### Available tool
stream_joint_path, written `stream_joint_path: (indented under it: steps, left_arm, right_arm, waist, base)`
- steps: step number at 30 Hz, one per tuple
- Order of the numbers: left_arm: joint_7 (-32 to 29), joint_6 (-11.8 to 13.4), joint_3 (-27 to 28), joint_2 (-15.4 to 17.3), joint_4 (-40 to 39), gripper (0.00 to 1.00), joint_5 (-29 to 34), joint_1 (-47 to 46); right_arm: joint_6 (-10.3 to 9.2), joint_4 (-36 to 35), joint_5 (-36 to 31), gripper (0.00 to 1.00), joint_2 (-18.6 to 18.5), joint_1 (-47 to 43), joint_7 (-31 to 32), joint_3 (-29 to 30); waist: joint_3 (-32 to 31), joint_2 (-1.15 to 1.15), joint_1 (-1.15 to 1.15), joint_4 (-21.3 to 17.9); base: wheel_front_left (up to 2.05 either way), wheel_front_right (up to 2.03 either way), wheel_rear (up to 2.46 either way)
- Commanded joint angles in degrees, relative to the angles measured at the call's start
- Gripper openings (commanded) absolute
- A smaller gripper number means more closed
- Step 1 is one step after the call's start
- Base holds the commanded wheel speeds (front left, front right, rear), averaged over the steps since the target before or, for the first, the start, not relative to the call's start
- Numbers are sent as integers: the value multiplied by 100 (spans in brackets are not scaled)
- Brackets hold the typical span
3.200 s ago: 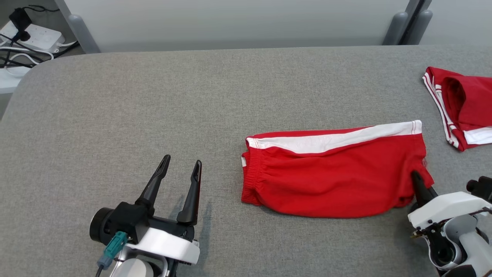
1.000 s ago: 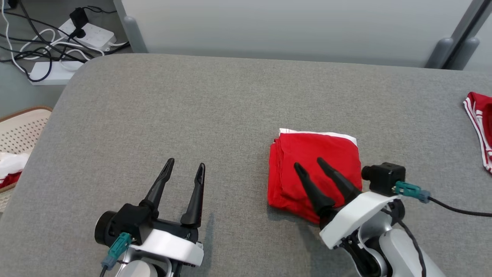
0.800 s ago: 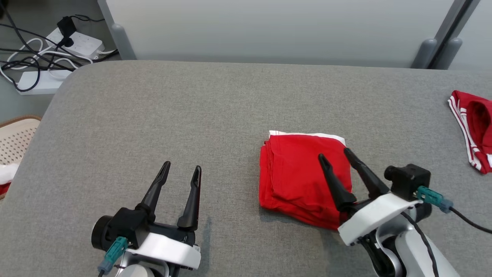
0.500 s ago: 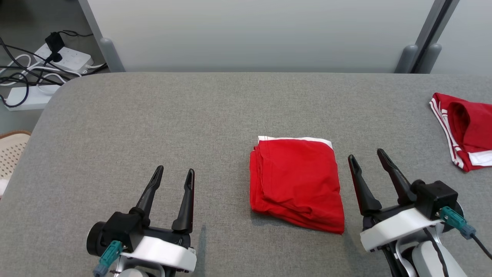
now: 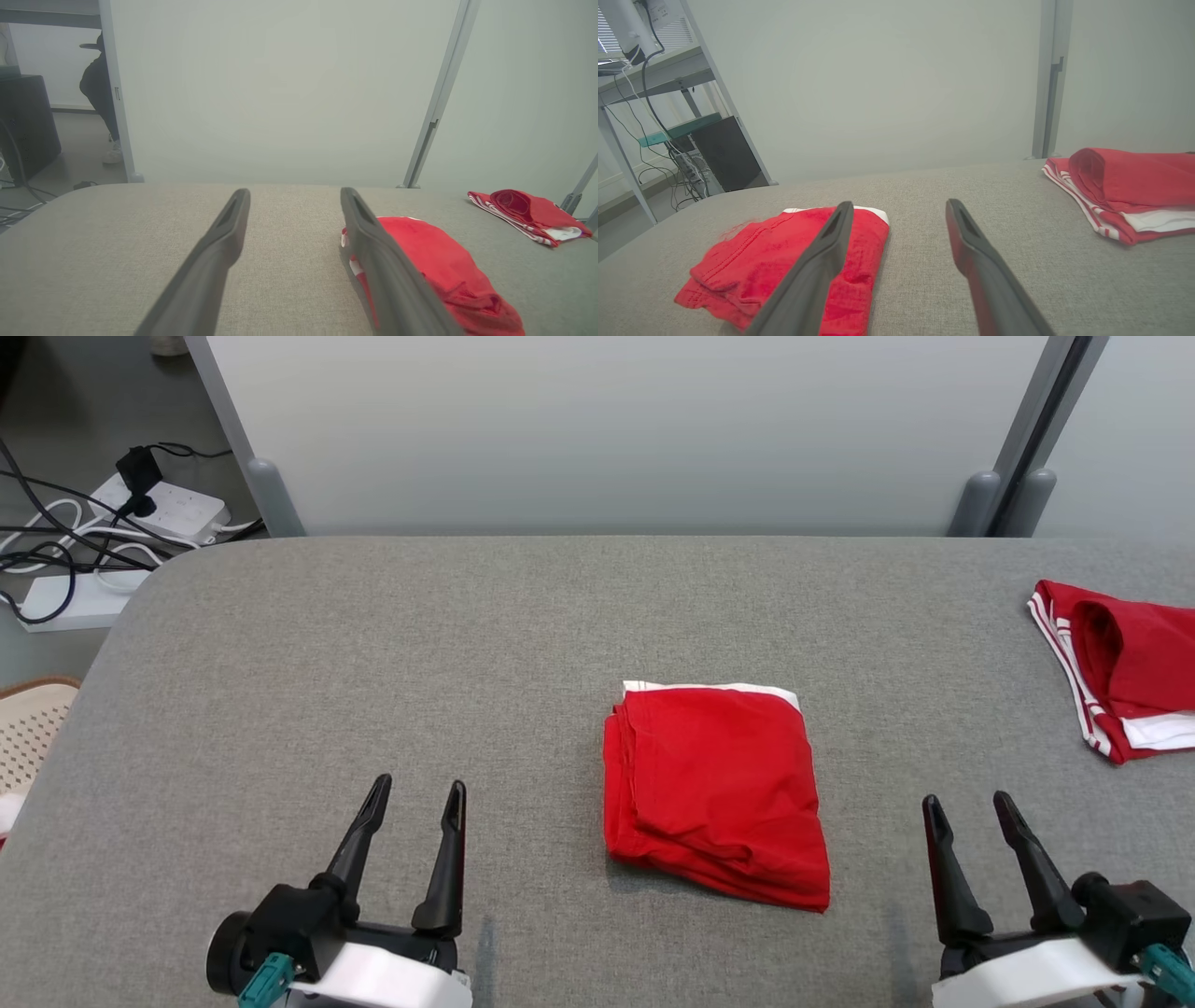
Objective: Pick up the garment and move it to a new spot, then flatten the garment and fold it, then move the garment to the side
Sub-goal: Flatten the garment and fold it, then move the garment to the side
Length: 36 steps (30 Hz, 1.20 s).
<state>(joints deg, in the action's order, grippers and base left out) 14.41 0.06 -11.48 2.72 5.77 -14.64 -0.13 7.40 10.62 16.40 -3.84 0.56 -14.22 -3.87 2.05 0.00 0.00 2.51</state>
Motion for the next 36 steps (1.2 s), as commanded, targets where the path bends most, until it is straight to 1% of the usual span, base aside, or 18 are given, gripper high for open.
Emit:
stream_joint_path:
  steps: [1, 9, 18, 21, 24, 27, 29, 33, 34, 36]
  left_arm:
    - [59, 16, 197, 16, -194, 100, 32, -114]
    - [59, 32, 159, 16, -207, 100, 33, 43]
    - [59, 39, 110, 16, -182, 100, 46, 71]
    - [59, 36, 80, 16, -177, 100, 51, 70]
    - [59, 31, 69, 16, -182, 100, 61, 60]
    - [59, 29, 38, 16, -190, 100, 66, 24]
    - [59, 25, -2, 16, -179, 100, 64, -4]
    - [59, 27, -79, 16, -149, 100, 49, -73]
    - [59, 23, -129, 16, -127, 100, 44, -108]
    - [59, 17, -183, 16, -108, 100, 44, -153]
  right_arm:
    - [9, -252, -68, 100, -46, -4, -76, -112]
    - [9, -434, -62, 100, -70, -319, -77, -93]
    - [9, -434, -10, 100, -81, -341, -77, -30]
    - [9, -363, 106, 100, -80, -343, -77, -19]
    - [9, -125, 616, 100, -62, -227, 14, -180]
    - [9, 9, 1409, 100, -72, 74, 358, -397]
    - [9, 69, 1950, 100, -142, 302, 624, -509]
    - [9, 268, 2965, 100, -333, 743, 1305, -603]
    - [9, 433, 3345, 100, -471, 946, 1675, -600]
    - [9, 611, 3618, 100, -621, 1152, 2003, -576]
  waist:
    - [-5, 0, 0, -5]
    - [-33, 0, 0, 1]
    - [-58, 0, 0, 97]
    - [-45, 0, 0, 145]
    - [1, 0, 0, 186]
    - [83, 0, 0, 230]
    - [124, 0, 0, 270]
    - [195, 0, 0, 347]
    - [224, 0, 0, 392]
    - [258, 0, 0, 440]
  base:
    - [0, 0, 0]
    - [0, 0, 0]
    - [0, 0, 0]
    - [0, 0, 0]
    - [0, 0, 0]
    - [0, 0, 0]
    - [0, 0, 0]
    - [0, 0, 0]
    - [0, 0, 0]
    - [0, 0, 0]
